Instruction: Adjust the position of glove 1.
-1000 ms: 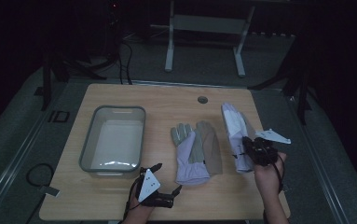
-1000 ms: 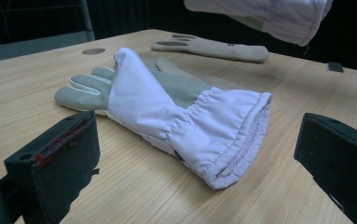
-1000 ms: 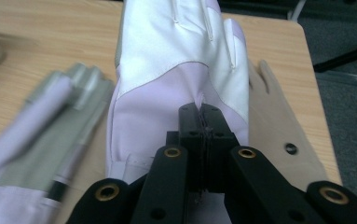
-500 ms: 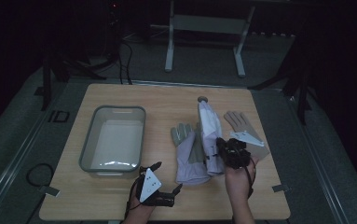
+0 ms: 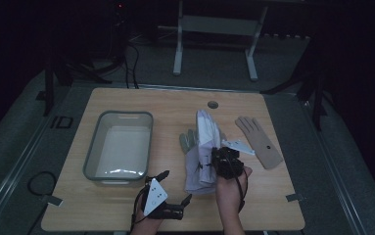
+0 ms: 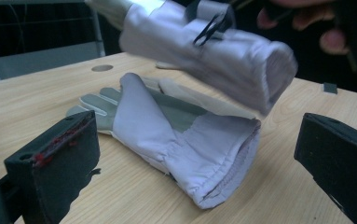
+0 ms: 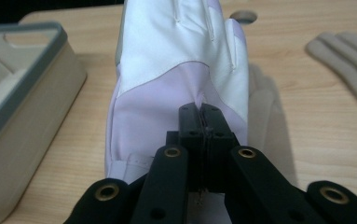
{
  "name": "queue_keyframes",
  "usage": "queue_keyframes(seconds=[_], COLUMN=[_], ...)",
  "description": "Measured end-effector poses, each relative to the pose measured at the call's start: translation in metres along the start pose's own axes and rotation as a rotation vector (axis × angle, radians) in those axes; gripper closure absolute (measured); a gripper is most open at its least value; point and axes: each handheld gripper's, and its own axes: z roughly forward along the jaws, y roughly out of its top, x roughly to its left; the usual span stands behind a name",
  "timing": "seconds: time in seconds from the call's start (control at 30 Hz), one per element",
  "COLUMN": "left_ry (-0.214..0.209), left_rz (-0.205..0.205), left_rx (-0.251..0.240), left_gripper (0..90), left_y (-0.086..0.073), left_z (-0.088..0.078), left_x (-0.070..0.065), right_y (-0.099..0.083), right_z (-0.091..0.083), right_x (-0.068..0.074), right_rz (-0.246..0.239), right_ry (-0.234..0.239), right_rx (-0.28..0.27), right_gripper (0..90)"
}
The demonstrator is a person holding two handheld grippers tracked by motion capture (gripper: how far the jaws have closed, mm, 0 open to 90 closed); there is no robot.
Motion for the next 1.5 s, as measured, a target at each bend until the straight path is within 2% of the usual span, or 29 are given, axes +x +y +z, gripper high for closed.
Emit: queue_keyframes(seconds=[0.2,0.3,0.57,0.73,0.8,0.87,0.9,1.03,1.1,1.17,1.27,1.33,1.4,1.5], left_ry=[0.012,0.017,0.008,-0.022,-0.034,-0.052,-0.054,-0.048,-0.051,-0.069,-0.084,-0.072,-0.073,-0.092], left_rz=[-0.012,-0.011,-0.008,-0.011,-0.014,-0.028,-0.031,-0.038,-0.040,-0.050,-0.055,-0.042,-0.033,-0.022], left_rx=[0.004,0.017,0.025,0.039,0.039,0.053,0.061,0.064,0.064,0.072,0.097,0.101,0.097,0.118], left_gripper=[0.0,0.0,0.0,0.0,0.0,0.0,0.0,0.0,0.0,0.0,0.0,0.0,0.1,0.0], left_y=[-0.001,-0.003,-0.005,-0.007,-0.008,-0.009,-0.009,-0.012,-0.012,-0.013,-0.015,-0.016,-0.017,-0.018], left_z=[0.000,0.002,0.001,0.004,0.004,0.006,0.006,0.006,0.007,0.007,0.008,0.008,0.008,0.010], left_x=[0.002,0.002,0.004,0.006,0.007,0.009,0.009,0.011,0.011,0.011,0.010,0.009,0.008,0.007], right_y=[-0.017,-0.024,-0.037,-0.036,-0.034,-0.030,-0.028,-0.021,-0.017,-0.014,-0.009,-0.006,-0.003,0.003], right_z=[0.027,0.038,0.053,0.047,0.044,0.041,0.040,0.038,0.038,0.039,0.040,0.040,0.036,0.033], right_x=[0.007,0.010,0.021,0.019,0.019,0.017,0.014,0.003,0.000,-0.004,-0.012,-0.019,-0.025,-0.035], right_rz=[0.022,0.016,-0.066,-0.097,-0.141,-0.174,-0.187,-0.230,-0.253,-0.284,-0.297,-0.314,-0.338,-0.373], right_ry=[0.019,0.019,0.034,0.066,0.065,0.079,0.091,0.119,0.140,0.142,0.175,0.204,0.191,0.247], right_rx=[0.061,0.083,0.130,0.115,0.099,0.088,0.091,0.084,0.088,0.097,0.126,0.111,0.076,0.070], right_gripper=[88.1,87.4,77.6,64.9,58.1,54.4,51.2,48.3,45.6,43.8,39.6,37.8,35.5,19.7])
